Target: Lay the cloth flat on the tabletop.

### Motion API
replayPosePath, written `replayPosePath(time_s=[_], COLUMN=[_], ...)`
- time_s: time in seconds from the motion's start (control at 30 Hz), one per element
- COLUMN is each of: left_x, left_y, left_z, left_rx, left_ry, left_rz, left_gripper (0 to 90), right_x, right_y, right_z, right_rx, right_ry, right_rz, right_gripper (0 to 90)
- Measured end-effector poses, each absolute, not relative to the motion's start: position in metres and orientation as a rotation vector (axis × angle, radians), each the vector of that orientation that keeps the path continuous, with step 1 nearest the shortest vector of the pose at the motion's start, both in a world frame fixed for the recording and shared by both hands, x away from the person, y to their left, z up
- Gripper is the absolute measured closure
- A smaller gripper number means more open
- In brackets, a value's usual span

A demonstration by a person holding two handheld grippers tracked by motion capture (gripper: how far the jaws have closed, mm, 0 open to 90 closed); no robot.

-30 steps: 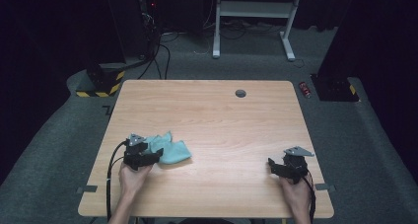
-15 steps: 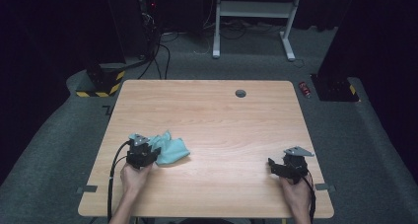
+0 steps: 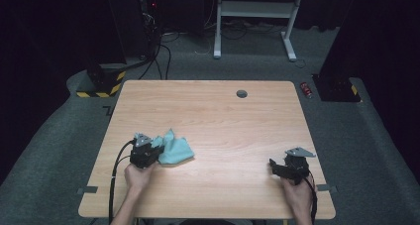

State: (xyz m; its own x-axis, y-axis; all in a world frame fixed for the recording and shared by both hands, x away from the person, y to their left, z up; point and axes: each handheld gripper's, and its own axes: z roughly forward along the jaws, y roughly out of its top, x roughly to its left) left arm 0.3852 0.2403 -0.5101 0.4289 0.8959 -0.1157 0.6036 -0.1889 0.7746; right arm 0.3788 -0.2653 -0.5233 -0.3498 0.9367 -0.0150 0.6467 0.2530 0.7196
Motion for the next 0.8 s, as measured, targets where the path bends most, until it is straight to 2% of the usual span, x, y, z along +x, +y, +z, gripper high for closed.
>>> replayPosePath(time_s=[0.8], left_x=[0.421], left_y=[0.164], left_z=[-0.498], left_rx=[1.929], left_ry=[1.096], left_rz=[0.373], left_gripper=[87.2], right_x=[0.379], right_y=[-0.265], right_z=[-0.523], right_rx=[1.438], right_ry=[2.087], right_rz=[0.874], right_gripper=[23.0])
